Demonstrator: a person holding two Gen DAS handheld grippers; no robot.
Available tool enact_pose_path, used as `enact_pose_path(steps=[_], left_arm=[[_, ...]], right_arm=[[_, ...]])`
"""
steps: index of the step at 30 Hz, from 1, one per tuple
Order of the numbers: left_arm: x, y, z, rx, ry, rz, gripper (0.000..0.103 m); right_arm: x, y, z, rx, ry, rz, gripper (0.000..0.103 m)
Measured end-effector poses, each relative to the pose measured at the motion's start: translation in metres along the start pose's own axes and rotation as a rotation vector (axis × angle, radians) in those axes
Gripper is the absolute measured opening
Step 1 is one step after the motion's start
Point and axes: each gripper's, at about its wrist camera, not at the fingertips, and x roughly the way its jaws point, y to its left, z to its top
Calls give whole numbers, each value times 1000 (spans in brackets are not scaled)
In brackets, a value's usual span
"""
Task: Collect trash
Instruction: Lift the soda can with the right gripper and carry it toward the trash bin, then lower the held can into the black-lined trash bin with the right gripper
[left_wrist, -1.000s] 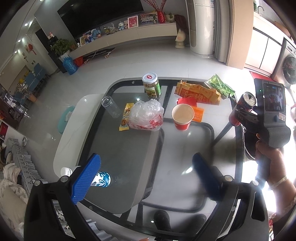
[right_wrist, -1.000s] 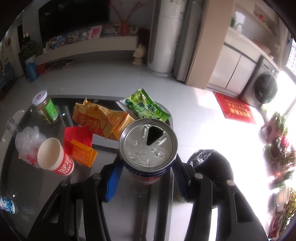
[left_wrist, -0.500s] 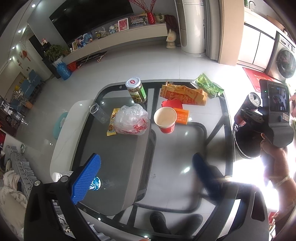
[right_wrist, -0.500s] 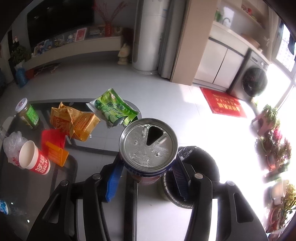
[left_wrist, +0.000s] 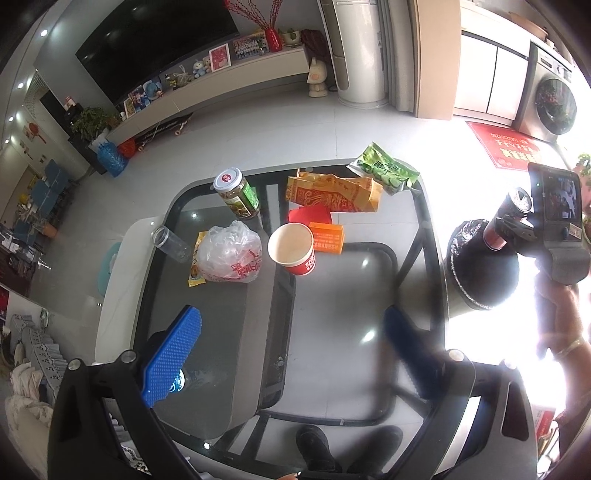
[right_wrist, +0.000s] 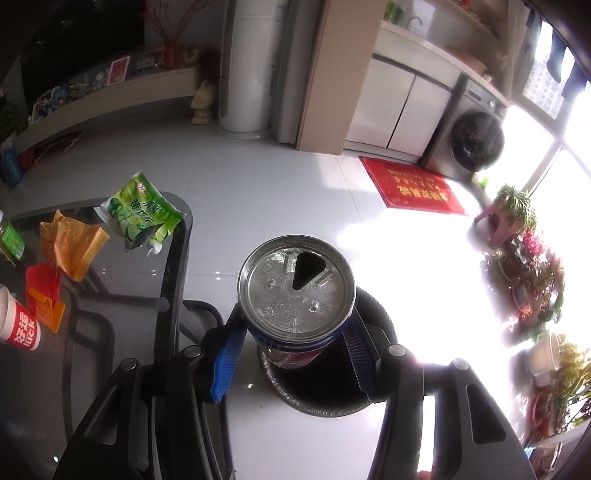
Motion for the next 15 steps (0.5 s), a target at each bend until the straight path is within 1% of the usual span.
enact_pose_path(steps=[7, 15], left_arm=[[6, -21, 2, 31, 7, -2, 97], [19, -40, 2, 57, 24, -2, 97]], right_arm=[[28, -35, -9, 27, 27, -50, 51], [61, -62, -22, 52, 60, -86, 51]])
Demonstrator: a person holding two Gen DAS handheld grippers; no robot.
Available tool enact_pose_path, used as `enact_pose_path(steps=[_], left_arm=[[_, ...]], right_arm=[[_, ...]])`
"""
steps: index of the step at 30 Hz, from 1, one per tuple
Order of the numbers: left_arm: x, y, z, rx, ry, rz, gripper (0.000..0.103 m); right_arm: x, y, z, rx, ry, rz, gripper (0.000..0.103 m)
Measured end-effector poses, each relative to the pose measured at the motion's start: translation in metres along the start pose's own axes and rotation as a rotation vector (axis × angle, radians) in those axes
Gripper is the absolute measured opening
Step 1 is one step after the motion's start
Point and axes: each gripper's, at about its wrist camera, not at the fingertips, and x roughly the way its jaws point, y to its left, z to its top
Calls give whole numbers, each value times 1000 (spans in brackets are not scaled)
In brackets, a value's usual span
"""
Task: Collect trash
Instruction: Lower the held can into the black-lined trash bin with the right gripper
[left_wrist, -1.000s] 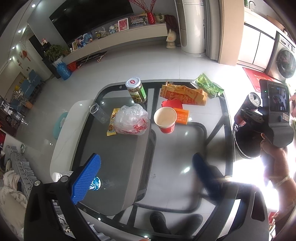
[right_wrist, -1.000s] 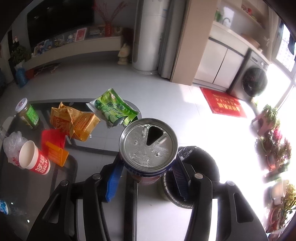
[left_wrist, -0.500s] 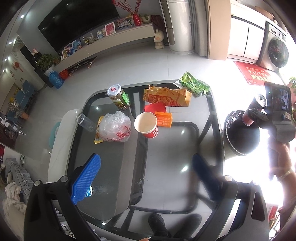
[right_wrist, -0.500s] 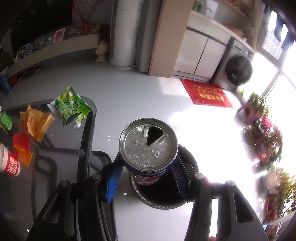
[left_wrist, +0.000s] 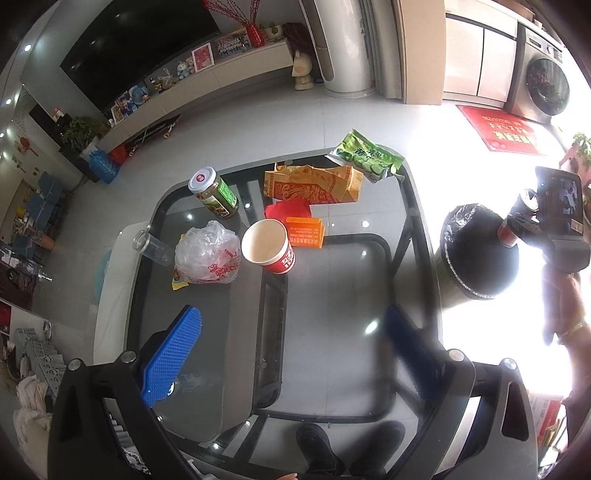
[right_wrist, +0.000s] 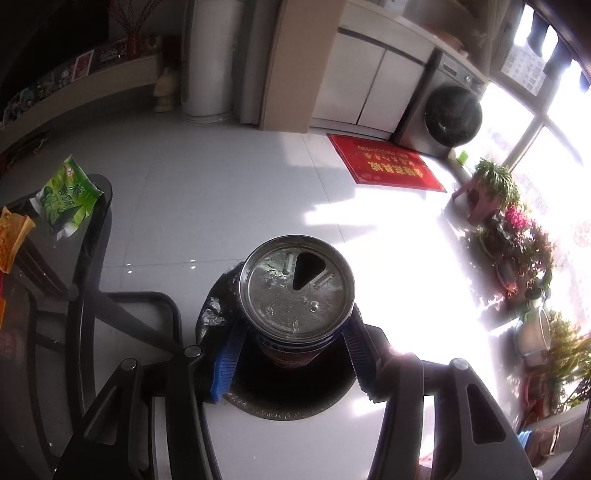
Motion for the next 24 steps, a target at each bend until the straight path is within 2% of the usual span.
enact_pose_path(steps=[12, 24], left_arm=[[17, -16, -7, 29, 14, 1, 97], [35, -19, -17, 27, 38, 16, 97]], right_arm=[[62, -17, -12, 46, 53, -24, 51], [141, -19, -30, 128, 150, -37, 51]])
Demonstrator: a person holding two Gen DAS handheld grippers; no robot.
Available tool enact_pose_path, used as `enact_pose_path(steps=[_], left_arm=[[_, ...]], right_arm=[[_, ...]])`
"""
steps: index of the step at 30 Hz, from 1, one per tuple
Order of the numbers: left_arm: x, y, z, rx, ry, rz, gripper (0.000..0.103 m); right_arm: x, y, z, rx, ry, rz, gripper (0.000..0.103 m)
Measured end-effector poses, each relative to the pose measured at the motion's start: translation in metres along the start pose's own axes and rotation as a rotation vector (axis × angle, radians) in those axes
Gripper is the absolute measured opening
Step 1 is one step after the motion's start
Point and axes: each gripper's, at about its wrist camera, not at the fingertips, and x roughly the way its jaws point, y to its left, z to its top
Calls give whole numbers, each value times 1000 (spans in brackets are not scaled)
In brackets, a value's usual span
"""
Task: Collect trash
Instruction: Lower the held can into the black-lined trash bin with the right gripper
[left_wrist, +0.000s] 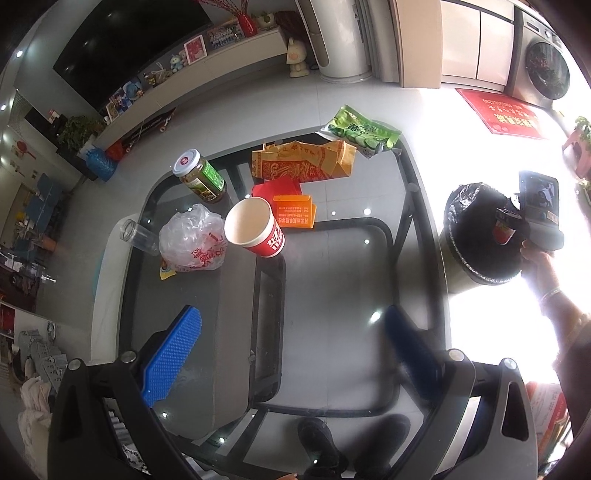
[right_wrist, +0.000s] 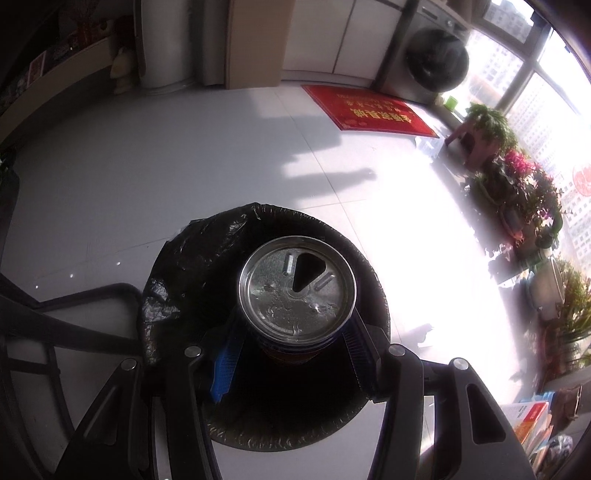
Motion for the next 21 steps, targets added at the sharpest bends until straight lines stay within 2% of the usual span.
enact_pose_path(steps=[7, 13, 21], left_arm=[[11, -3, -6, -4, 18, 3, 97], [15, -4, -11, -6, 27, 2, 97], [23, -4, -18, -2, 41, 2, 97]], right_arm=[[51, -4, -22, 35, 106, -12, 51], [80, -4, -29, 43, 163, -28, 51], [122, -14, -45, 117, 297, -49, 51]])
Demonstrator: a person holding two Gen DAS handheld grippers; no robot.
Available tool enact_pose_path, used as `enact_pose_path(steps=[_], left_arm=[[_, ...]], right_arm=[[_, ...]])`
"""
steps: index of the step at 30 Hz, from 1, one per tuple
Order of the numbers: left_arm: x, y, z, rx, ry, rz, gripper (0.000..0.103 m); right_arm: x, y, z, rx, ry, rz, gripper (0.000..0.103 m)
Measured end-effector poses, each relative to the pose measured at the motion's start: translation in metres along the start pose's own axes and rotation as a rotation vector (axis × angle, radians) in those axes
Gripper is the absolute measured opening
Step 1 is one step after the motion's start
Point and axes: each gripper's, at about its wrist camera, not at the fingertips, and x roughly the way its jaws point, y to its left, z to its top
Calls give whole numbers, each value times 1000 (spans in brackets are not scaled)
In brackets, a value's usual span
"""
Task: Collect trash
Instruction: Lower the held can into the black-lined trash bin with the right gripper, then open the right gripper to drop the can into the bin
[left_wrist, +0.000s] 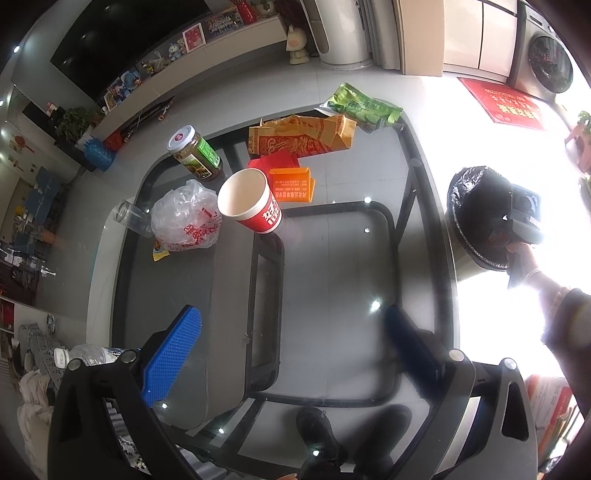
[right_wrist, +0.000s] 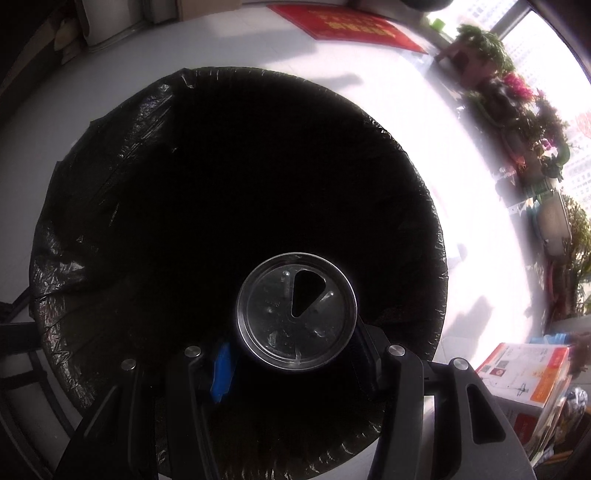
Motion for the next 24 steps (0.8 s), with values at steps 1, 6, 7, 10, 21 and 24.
enact_pose_path(steps=[1, 6, 7, 10, 21, 24], left_arm=[[1, 0, -1, -1, 0, 3, 97], [5, 5, -2, -8, 2, 11, 97], [5, 5, -3, -10, 2, 12, 97], [6, 6, -5, -11, 4, 15, 97], [13, 9, -12, -14, 15, 26, 97], [13, 11, -12, -17, 16, 27, 97]], right_arm=[[5, -1, -1, 10, 11, -2, 51], [20, -4, -5, 19, 57, -9, 51], [24, -3, -6, 13, 66, -13, 51], [33, -3, -7, 28, 102, -10, 51], [44, 14, -8, -20, 120, -52, 53], [45, 13, -7, -28, 115, -55, 57]])
